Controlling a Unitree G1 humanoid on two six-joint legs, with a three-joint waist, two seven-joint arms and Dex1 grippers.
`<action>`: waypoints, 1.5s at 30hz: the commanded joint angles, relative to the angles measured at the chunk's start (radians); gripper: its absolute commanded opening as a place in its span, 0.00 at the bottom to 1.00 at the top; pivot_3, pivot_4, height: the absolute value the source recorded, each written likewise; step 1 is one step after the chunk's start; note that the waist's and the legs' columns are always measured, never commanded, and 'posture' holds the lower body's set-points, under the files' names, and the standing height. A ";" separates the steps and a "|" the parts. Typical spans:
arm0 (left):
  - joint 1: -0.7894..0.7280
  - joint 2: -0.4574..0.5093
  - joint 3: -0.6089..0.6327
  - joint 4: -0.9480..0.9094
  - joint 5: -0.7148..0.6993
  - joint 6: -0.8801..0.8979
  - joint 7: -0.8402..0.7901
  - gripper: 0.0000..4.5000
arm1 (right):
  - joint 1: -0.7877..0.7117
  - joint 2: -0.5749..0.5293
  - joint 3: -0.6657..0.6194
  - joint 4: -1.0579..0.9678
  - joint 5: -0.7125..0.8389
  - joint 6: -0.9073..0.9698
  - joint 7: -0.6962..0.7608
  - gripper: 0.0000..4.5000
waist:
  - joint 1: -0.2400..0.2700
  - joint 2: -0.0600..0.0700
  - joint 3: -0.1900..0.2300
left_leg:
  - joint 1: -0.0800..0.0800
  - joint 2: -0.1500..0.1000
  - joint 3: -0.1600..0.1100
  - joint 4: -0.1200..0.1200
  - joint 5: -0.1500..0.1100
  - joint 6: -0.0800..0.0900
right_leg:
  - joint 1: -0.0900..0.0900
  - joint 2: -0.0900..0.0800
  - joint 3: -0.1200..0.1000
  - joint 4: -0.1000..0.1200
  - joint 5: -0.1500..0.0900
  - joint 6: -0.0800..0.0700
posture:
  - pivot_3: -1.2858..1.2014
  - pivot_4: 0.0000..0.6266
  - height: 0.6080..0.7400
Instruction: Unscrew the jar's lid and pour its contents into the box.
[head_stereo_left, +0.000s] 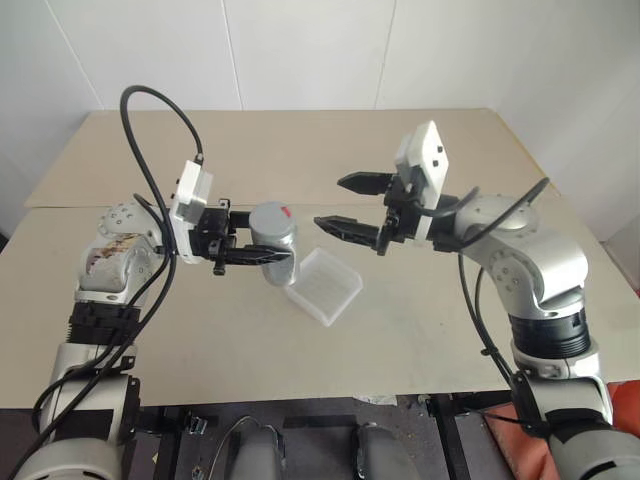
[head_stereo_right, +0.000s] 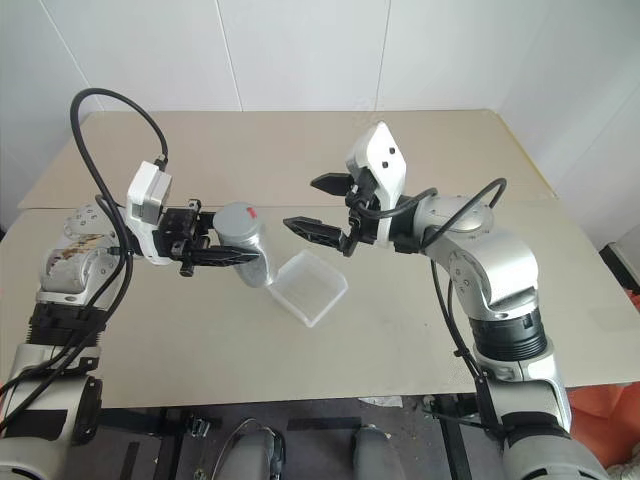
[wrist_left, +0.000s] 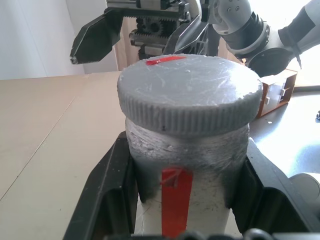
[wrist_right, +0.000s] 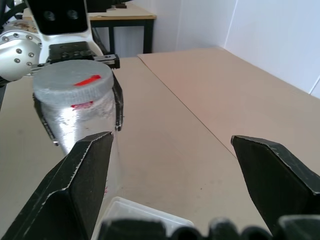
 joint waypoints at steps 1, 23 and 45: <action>-0.015 -0.008 0.011 -0.019 -0.012 -0.010 0.001 0.45 | -0.005 0.007 -0.016 -0.089 0.051 -0.011 0.017 0.98 | 0.000 0.000 0.000 | 0.000 0.000 0.000 0.000 0.000 0.000 | 0.000 0.000 0.000 0.000 0.000 0.000 | 0.52 0.24 1.00; -0.017 -0.027 0.012 -0.035 -0.016 0.000 0.009 0.45 | -0.197 0.239 0.137 0.092 -0.014 -0.030 -0.026 0.98 | -0.001 0.000 0.000 | 0.000 0.000 0.000 0.001 0.000 0.000 | 0.000 0.000 0.000 0.001 0.000 0.000 | 0.52 0.24 1.00; -0.005 -0.002 0.021 -0.050 -0.025 0.005 0.005 0.45 | -0.163 0.184 0.091 0.120 -0.045 -0.064 0.017 0.98 | -0.001 0.000 0.000 | 0.000 0.000 0.000 0.000 0.000 0.000 | 0.000 0.000 0.000 0.001 0.000 0.000 | 0.52 0.24 1.00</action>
